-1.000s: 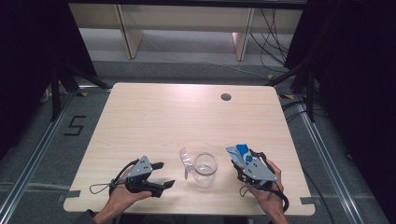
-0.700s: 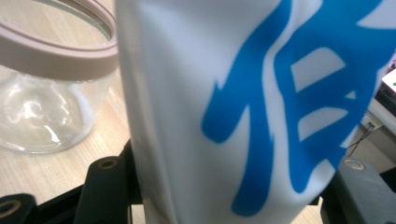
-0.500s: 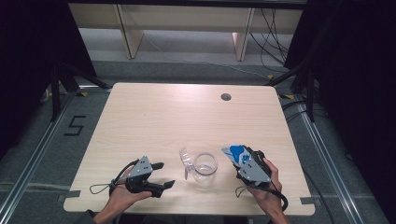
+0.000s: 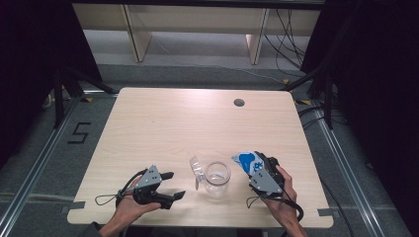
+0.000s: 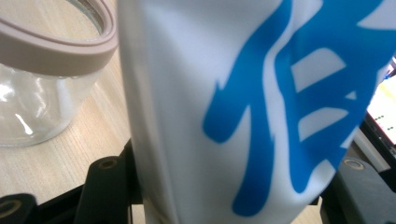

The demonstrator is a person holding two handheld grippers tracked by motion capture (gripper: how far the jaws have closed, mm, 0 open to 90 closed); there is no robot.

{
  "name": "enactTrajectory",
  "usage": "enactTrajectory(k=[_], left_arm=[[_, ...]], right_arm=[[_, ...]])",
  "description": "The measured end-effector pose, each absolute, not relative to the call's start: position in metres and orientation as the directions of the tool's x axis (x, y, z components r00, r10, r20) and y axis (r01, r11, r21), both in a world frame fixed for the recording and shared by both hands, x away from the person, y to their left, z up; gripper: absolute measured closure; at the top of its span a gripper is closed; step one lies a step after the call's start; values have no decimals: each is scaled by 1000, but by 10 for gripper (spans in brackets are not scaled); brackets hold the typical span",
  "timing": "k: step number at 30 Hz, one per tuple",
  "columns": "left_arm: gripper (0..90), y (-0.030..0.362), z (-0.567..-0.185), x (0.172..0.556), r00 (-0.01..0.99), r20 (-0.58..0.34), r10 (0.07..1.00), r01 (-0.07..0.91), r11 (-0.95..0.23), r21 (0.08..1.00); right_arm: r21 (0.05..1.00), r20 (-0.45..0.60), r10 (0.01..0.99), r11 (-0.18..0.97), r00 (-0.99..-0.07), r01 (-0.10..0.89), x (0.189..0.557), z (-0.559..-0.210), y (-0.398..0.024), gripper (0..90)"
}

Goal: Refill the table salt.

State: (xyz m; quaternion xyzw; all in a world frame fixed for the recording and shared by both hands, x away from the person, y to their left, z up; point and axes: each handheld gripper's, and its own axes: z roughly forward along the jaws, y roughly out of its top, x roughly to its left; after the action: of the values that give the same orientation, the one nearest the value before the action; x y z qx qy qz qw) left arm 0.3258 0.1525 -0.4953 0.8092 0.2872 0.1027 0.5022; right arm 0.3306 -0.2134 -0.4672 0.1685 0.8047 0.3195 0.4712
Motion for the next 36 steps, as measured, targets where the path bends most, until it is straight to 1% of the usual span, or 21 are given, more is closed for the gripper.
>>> enactTrajectory(k=[1,2,4,6,7,8,10,11,12,13,14,17,19,21,22,23,24,27,28,30,36], left_arm=[[212,153,-495,327,825,-108,554,343,-340,876],[212,152,-496,326,818,-128,561,361,-327,873],[212,153,-495,326,816,-119,565,358,-334,872],[212,153,-495,327,826,-99,554,338,-348,874],[212,153,-495,327,826,-99,554,338,-347,875],[212,152,-495,326,813,-125,568,364,-329,872],[212,153,-495,326,814,-124,567,362,-330,872],[212,153,-495,326,816,-121,566,360,-333,872],[212,154,-495,327,827,-98,554,337,-349,874],[212,153,-495,327,827,-98,554,338,-348,874],[212,153,-495,326,815,-123,567,362,-331,871],[212,154,-495,328,830,-103,548,337,-347,875],[212,153,-495,328,829,-100,550,336,-347,876],[212,153,-495,327,827,-97,554,338,-352,873],[212,153,-495,327,827,-98,554,338,-351,873],[212,153,-495,327,826,-98,555,339,-350,873],[212,153,-495,327,826,-99,555,339,-350,873],[212,153,-495,327,826,-98,555,339,-351,873],[212,153,-495,327,826,-98,555,339,-350,873],[212,153,-495,327,826,-98,554,338,-350,873],[212,153,-495,327,828,-97,553,336,-350,874]], right_arm=[[651,-675,555,758,-487,-38,331,-467,-213,413],[634,-691,540,772,-480,-46,330,-467,-213,413],[610,-713,517,790,-473,-56,329,-467,-211,414],[597,-715,496,800,-493,-61,329,-469,-210,415],[585,-733,491,808,-470,-68,328,-469,-209,415],[567,-747,468,819,-473,-84,329,-469,-209,415],[585,-729,484,808,-484,-71,328,-470,-208,416],[567,-740,461,820,-489,-84,329,-469,-207,416],[570,-738,470,818,-484,-75,328,-470,-207,416],[563,-739,459,822,-493,-79,328,-470,-206,416],[551,-753,451,830,-479,-86,328,-469,-206,416],[555,-749,454,828,-483,-83,328,-470,-205,417],[514,-781,414,851,-468,-104,329,-468,-205,418],[514,-778,421,853,-466,-88,329,-468,-204,418],[528,-769,444,847,-460,-65,327,-469,-203,418],[503,-785,418,861,-457,-77,328,-468,-202,419],[515,-775,434,855,-460,-60,327,-469,-201,418],[496,-787,422,866,-449,-55,326,-470,-198,421],[475,-803,401,878,-440,-66,326,-469,-197,421],[476,-796,409,878,-447,-44,325,-471,-196,421],[430,-830,368,901,-420,-61,323,-471,-191,424]])
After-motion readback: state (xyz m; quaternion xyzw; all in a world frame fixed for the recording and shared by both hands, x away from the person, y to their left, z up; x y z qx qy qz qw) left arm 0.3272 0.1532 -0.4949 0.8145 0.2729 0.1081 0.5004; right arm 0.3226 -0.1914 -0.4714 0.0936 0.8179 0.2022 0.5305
